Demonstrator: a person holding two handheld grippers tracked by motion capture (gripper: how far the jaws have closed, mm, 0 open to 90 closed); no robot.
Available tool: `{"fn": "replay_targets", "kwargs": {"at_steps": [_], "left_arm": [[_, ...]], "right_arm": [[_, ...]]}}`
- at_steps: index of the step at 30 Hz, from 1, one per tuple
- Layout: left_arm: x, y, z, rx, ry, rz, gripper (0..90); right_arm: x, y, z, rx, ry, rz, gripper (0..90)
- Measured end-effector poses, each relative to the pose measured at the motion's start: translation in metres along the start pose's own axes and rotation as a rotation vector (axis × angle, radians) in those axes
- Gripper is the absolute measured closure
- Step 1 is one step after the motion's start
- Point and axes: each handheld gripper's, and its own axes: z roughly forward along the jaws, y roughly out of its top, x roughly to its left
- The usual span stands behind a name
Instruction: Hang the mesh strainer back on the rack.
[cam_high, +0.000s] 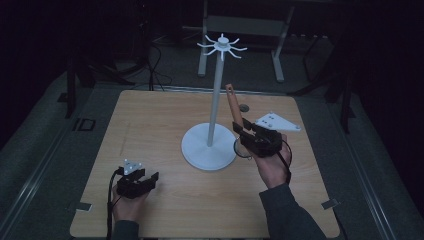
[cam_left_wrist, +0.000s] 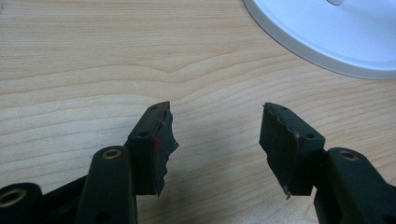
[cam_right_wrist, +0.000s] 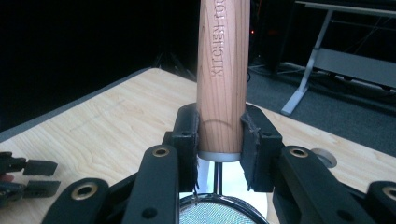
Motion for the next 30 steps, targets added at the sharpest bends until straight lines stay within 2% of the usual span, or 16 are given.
{"fn": "replay_targets", "kwargs": {"at_steps": [7, 30], "left_arm": [[0.0, 0.0, 0.0, -0.002, 0.001, -0.002, 44.0], [0.0, 0.0, 0.0, -0.001, 0.004, -0.002, 44.0]], "right_arm": [[-0.001, 0.006, -0.005, -0.041, 0.0, 0.015, 69.7], [-0.001, 0.017, -0.012, -0.099, -0.013, 0.007, 69.7]]}}
